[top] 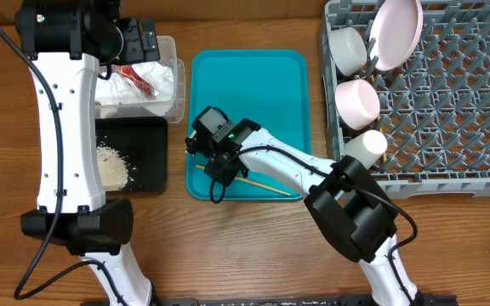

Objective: Sort waste into correct bins and load items into the dishwasher
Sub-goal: 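Move the right gripper to the second chopstick and grasp it, then carry the second chopstick to the dish rack and release it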

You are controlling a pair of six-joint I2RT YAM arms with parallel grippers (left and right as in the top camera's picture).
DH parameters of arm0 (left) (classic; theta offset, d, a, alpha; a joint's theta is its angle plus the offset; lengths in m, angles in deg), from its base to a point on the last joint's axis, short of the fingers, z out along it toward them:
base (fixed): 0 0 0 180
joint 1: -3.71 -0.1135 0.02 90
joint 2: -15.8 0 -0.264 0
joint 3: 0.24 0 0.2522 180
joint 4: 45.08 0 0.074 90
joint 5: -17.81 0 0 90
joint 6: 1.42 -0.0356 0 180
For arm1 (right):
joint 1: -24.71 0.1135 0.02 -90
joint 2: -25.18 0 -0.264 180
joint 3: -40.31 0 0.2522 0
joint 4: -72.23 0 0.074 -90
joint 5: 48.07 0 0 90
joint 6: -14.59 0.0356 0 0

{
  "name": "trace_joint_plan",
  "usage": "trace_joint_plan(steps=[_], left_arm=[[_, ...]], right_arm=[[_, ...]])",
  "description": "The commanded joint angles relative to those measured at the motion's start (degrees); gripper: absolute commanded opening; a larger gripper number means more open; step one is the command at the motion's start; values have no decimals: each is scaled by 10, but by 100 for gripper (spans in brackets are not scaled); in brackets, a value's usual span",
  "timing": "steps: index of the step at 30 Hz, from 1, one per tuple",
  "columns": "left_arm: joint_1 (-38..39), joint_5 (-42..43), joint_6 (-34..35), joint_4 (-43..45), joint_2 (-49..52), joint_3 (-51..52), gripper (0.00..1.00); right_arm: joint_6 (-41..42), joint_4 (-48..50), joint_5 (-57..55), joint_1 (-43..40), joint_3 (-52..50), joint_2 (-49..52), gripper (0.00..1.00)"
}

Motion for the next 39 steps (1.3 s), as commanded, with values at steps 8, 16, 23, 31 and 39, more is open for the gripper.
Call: trace_joint_plan(steps=[8,16,23,31,39], left_arm=[[1,-5,10,1,-3,-9,100],[2,-5,10,1,-3,-9,100],[2,-5,10,1,-3,-9,100],[2,-5,10,1,-3,-9,100],[2,-5,10,1,-3,-9,100]], right_arm=[[80,32,-87,-18,-19,38,22],[167,40,-47,-59,-19,38,14],[192,31,-37,-70,-18,38,4],[215,-33,-13,-84,71,14,4],[215,-202,18,-155,310,-42,4]])
